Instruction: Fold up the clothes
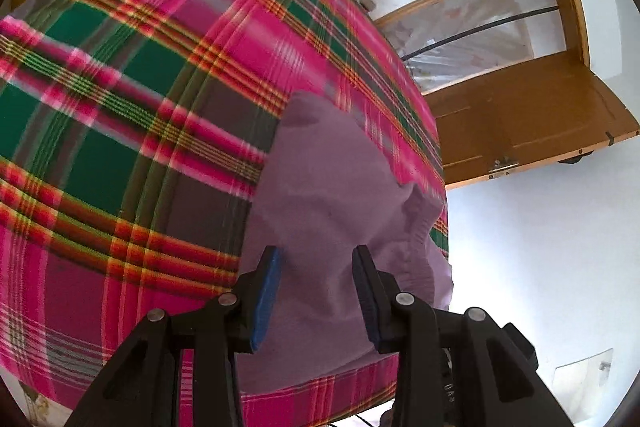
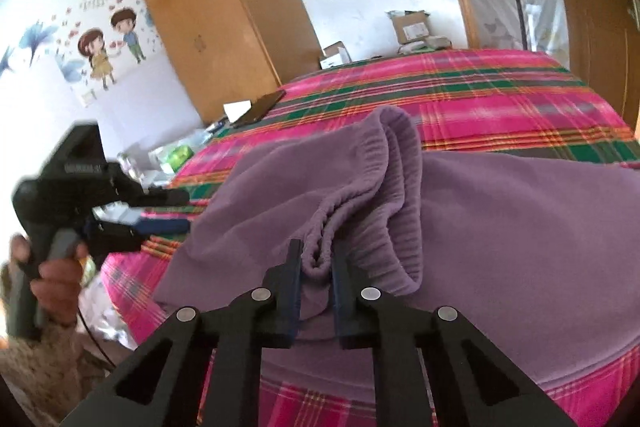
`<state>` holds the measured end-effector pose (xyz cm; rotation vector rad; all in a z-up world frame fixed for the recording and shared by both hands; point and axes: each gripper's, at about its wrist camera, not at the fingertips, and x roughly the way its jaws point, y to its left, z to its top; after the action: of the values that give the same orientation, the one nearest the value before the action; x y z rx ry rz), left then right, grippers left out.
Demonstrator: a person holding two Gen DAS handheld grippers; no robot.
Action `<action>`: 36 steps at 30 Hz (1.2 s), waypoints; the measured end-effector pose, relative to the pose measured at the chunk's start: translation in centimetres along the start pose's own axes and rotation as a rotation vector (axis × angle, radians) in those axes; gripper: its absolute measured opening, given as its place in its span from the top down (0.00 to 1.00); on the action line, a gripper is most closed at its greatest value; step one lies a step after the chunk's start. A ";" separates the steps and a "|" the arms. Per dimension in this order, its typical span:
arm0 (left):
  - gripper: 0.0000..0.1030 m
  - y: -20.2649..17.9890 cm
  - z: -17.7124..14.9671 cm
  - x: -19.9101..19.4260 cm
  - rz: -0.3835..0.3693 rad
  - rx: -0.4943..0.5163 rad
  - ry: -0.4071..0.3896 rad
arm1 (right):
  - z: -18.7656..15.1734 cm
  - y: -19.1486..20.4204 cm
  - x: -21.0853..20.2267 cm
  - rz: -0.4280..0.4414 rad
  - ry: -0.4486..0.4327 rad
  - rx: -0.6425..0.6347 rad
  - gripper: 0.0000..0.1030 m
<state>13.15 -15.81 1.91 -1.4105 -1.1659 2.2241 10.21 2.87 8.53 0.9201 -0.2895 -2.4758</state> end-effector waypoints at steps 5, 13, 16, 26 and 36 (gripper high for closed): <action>0.64 0.4 0.1 1.0 -0.008 0.001 0.014 | 0.4 -1.2 -2.7 0.047 -0.072 0.096 0.90; 0.64 1.1 0.3 1.8 -0.011 -0.007 0.024 | -1.0 -2.3 -1.2 -0.047 0.029 0.136 0.90; 0.64 1.2 0.4 1.5 -0.011 -0.008 0.016 | -0.9 -2.2 -1.3 -0.058 0.033 0.117 0.84; 0.64 1.1 -0.2 1.3 -0.015 0.007 0.018 | 1.8 -3.9 -0.1 -0.044 0.035 0.131 0.47; 0.64 1.4 -0.1 1.4 -0.023 0.004 0.026 | 1.8 -5.7 3.6 0.090 0.133 0.250 0.46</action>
<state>12.85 -15.81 -0.05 -1.4136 -1.1624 2.1847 4.59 6.02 5.92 1.1414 -0.5908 -2.3184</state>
